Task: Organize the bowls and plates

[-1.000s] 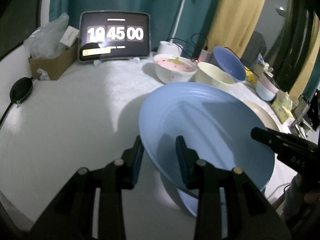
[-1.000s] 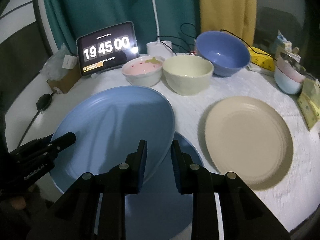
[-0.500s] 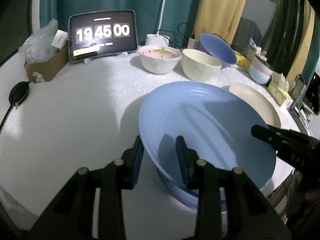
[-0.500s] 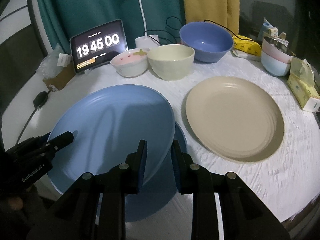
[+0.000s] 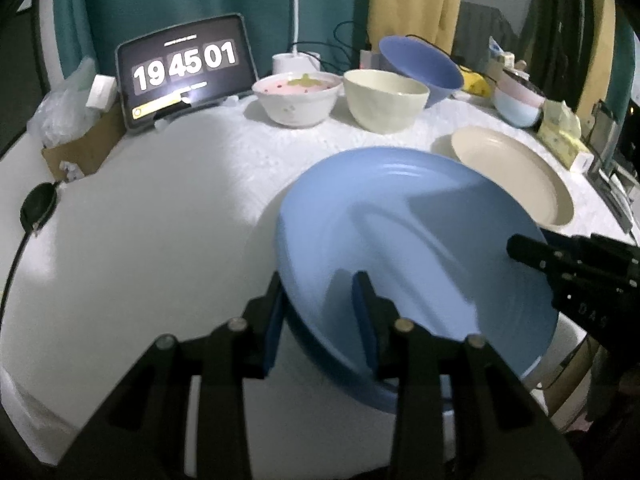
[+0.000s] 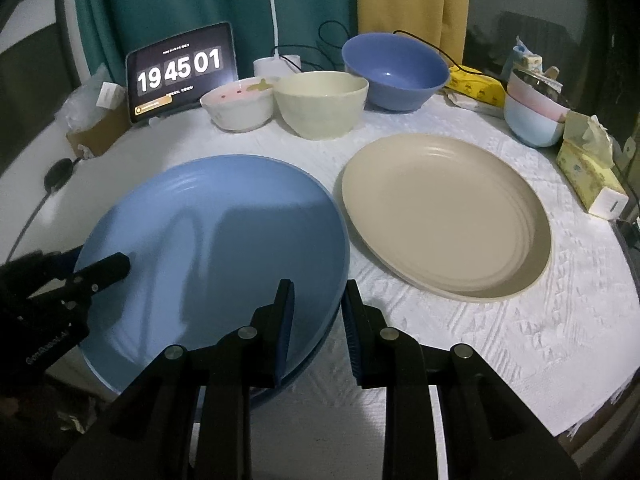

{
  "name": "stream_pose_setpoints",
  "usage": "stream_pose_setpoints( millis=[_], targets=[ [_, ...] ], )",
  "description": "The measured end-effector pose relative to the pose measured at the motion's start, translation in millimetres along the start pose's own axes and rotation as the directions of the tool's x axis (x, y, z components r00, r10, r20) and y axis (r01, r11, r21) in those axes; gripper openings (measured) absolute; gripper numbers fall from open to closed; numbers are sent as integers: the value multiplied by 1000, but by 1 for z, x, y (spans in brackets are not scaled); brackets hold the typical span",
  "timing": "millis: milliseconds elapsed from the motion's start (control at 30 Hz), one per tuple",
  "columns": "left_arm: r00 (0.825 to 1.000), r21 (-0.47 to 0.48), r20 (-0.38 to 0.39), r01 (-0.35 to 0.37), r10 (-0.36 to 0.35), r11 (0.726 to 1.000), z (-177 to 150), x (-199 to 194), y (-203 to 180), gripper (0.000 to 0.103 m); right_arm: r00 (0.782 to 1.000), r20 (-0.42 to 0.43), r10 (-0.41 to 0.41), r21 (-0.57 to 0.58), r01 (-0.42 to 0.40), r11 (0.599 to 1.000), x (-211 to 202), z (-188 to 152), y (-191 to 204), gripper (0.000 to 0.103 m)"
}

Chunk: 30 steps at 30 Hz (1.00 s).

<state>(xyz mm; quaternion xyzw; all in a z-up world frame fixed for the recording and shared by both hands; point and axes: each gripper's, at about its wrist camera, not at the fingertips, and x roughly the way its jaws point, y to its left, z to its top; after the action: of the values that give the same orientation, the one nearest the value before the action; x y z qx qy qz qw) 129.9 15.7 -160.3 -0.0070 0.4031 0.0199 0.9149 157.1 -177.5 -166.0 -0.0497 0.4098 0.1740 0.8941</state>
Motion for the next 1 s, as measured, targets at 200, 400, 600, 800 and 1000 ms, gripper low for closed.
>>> stream_pose_setpoints(
  millis=[200, 400, 600, 800, 1000],
  targets=[
    [999, -39, -25, -21, 20, 999, -8, 4, 11, 35, 999, -33, 37, 36, -36, 999, 9, -8, -11, 26],
    [999, -66, -31, 27, -29, 997, -11, 10, 10, 36, 996, -39, 74, 56, -72, 996, 11, -8, -13, 26],
    [999, -39, -34, 16, -17, 999, -5, 12, 1, 36, 996, -37, 84, 60, -82, 995, 12, -6, -16, 26],
    [999, -16, -41, 25, -26, 1000, 2, 20, -10, 37, 997, -39, 72, 87, -68, 994, 14, -1, -30, 26],
    [998, 8, -51, 48, -48, 999, 10, 28, -23, 37, 998, -40, 57, 120, -52, 991, 14, 2, -47, 26]
  ],
)
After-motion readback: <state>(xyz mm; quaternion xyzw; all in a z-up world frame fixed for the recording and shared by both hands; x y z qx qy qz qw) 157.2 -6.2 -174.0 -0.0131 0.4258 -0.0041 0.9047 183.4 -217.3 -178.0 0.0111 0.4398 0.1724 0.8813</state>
